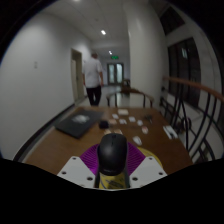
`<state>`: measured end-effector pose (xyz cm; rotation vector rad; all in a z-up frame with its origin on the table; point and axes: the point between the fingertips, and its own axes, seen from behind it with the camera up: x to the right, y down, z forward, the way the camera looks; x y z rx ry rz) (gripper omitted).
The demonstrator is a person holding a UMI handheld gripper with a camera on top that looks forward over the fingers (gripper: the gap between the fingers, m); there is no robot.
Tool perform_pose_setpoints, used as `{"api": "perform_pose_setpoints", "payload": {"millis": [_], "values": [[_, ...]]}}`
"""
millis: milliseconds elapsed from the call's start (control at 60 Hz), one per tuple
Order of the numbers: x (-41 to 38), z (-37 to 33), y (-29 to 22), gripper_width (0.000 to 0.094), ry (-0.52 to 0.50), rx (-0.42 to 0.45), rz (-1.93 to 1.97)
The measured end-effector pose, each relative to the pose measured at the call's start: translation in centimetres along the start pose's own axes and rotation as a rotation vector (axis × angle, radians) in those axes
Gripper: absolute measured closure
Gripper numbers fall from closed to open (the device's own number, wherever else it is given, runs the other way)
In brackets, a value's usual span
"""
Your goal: Arrange mouse
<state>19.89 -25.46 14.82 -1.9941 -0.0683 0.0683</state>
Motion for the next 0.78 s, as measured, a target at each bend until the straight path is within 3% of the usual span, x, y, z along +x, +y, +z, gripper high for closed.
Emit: {"api": "perform_pose_setpoints", "payload": {"millis": [100, 217, 267, 417, 467, 533, 783], "values": [[4.0, -0.5, 6.7, 0.0602, 0.058, -0.128, 0.010], [4.5, -1.2, 10.1, 0.0579, 0.043, -0.208, 0.038], [4.3, -0.6, 9.8, 0.0573, 0.028, -0.195, 0.048], [3.6, -1.9, 9.7, 0.0383, -0.020, -0.234, 0.033], [3.7, -3.0, 9.8, 0.0236, -0.027, -0.251, 0.021], [4.4, -5.5, 8.2, 0.0069, -0.014, -0.191, 0.005], [5.8, -16.8, 7.8, 0.0081, -0.083, -0.055, 0.138]]}}
